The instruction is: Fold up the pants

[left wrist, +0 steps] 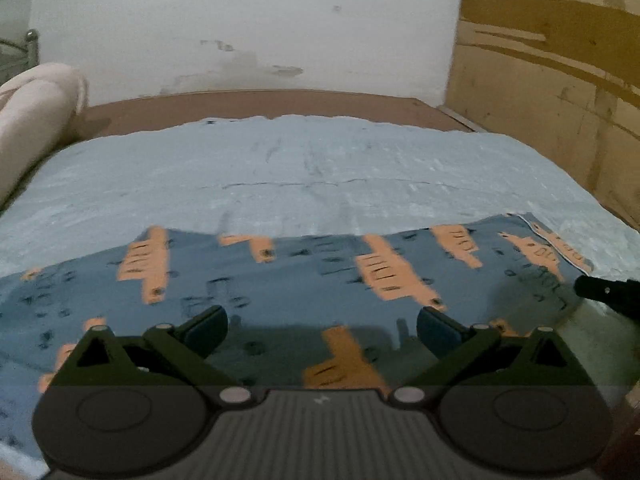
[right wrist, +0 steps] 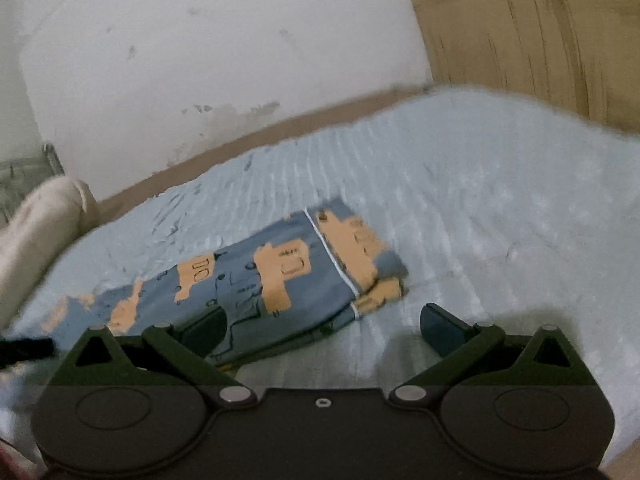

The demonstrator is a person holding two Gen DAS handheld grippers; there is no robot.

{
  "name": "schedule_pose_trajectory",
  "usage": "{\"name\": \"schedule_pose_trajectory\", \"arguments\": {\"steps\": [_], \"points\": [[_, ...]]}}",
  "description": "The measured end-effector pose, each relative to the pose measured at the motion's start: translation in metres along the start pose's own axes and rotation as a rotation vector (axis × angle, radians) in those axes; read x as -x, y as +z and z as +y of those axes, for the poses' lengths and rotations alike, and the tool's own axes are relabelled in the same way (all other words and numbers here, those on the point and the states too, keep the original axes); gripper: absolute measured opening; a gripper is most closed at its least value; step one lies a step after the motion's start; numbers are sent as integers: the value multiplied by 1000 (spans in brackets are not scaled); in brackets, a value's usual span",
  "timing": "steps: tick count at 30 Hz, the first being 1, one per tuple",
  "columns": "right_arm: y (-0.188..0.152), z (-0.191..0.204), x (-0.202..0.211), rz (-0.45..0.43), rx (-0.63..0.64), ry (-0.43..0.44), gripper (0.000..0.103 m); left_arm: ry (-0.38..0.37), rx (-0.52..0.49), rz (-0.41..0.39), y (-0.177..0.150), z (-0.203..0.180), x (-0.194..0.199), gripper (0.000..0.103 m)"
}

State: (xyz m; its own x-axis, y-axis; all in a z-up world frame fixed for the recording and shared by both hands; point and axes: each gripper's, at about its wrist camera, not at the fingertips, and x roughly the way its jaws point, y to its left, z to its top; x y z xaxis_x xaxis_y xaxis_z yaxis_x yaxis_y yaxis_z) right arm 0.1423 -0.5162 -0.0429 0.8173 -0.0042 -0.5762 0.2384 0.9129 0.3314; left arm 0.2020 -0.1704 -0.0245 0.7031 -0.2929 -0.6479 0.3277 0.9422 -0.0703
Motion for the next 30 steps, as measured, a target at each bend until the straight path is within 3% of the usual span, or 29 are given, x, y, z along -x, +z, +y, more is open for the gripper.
{"name": "schedule_pose_trajectory", "arguments": {"steps": [7,9,14,19,22,23,27,30], "points": [[11,-7,-9,29,-170,134,102,22,-11,82,-15,-6,-21,102],[11,-8,-13,11,-233,117,99,32,-29,78,-20,-4,-20,102],[5,-14,-10,-86,-423,1,72,30,-64,89,-22,1,-17,102],[4,-20,-10,-118,-547,-67,51,20,-64,97,-23,10,-12,102],[4,-19,-10,-118,-531,-127,23,12,-28,97,-19,17,-8,102],[4,-18,-11,-121,-515,-134,18,10,-13,98,-18,19,-7,102],[4,-6,-11,-157,-386,-168,14,-17,66,90,-10,33,-1,102],[7,20,-5,-225,-203,-180,13,-100,147,77,-1,45,2,102]]}}
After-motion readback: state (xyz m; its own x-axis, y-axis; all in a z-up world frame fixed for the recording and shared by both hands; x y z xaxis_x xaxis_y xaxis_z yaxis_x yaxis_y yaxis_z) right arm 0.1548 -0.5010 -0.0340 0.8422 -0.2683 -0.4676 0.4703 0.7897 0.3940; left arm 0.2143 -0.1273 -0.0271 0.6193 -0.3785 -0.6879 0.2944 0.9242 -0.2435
